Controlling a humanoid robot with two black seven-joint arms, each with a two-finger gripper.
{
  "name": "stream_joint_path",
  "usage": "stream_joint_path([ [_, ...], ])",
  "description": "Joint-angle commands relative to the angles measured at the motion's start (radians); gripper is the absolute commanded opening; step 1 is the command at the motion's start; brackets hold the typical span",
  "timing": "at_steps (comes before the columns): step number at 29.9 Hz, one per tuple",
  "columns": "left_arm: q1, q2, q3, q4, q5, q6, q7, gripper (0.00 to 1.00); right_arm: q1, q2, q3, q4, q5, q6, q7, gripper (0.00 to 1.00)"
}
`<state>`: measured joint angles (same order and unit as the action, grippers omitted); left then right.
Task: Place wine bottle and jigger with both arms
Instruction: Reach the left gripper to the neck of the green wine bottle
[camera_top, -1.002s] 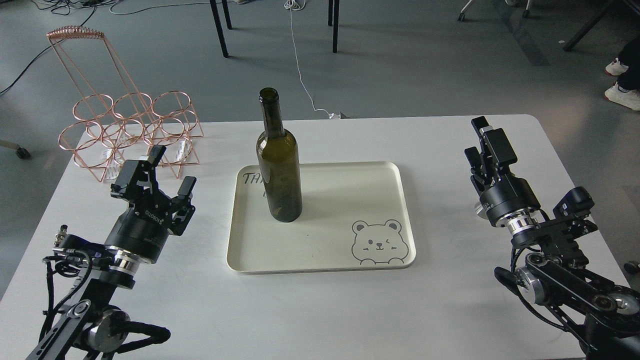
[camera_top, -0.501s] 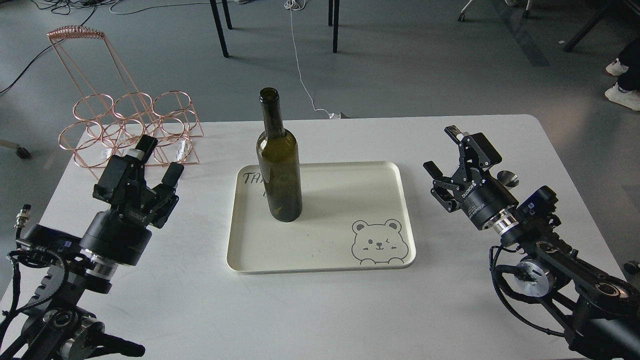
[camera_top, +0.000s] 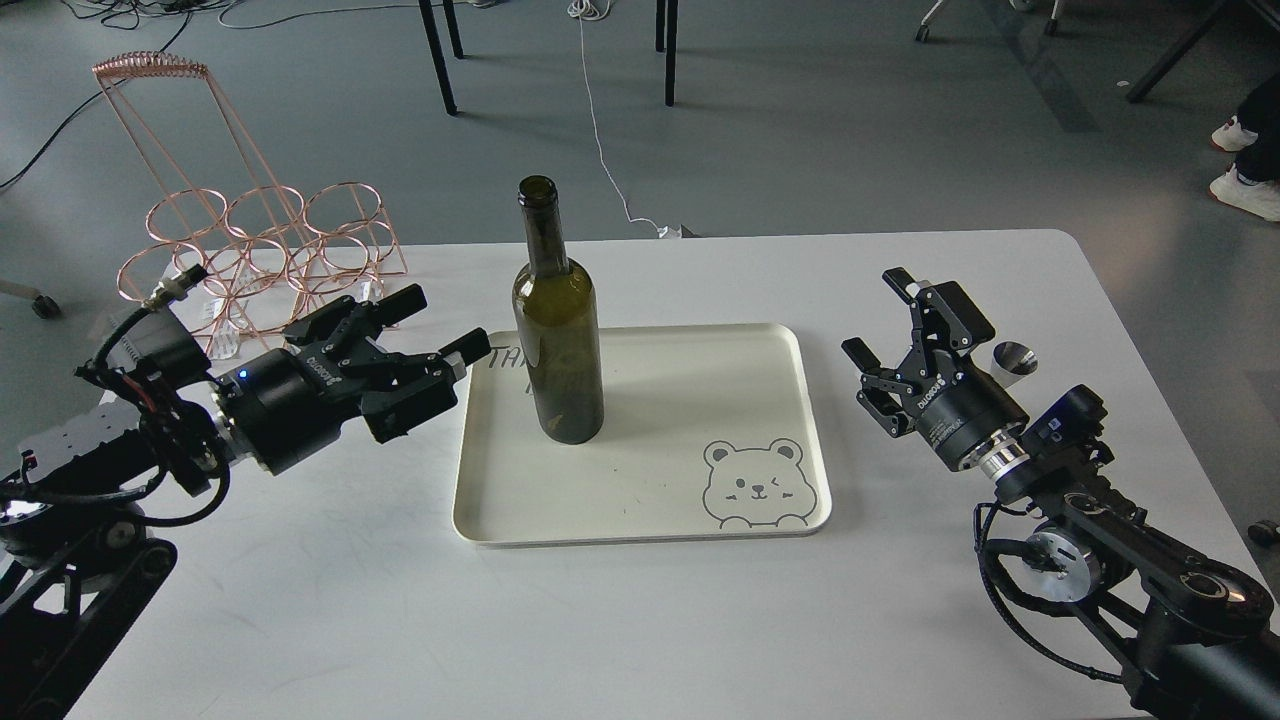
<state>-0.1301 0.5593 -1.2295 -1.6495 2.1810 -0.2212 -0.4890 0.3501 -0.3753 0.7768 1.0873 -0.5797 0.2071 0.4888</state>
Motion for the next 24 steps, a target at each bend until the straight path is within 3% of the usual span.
stream_joint_path([
  [1, -0.065, 0.025, 0.025, 0.014, 0.001, -0.006, 0.0, 0.98, -0.002, 0.007, -0.001, 0.0, -0.002, 0.0, 0.0, 0.99],
  [7, -0.12, 0.04, 0.084, 0.02, 0.001, -0.01, 0.0, 0.98, -0.005, 0.007, 0.001, 0.002, -0.002, 0.0, 0.0, 0.99],
  [17, -0.236, 0.037, 0.146, 0.148, 0.001, -0.01, 0.0, 0.98, -0.006, 0.007, 0.002, 0.002, -0.002, -0.002, 0.0, 0.99],
  [24, -0.276, 0.028, 0.176, 0.151, 0.001, -0.009, 0.0, 0.98, -0.006, 0.007, 0.002, 0.002, -0.002, -0.002, 0.0, 0.99],
])
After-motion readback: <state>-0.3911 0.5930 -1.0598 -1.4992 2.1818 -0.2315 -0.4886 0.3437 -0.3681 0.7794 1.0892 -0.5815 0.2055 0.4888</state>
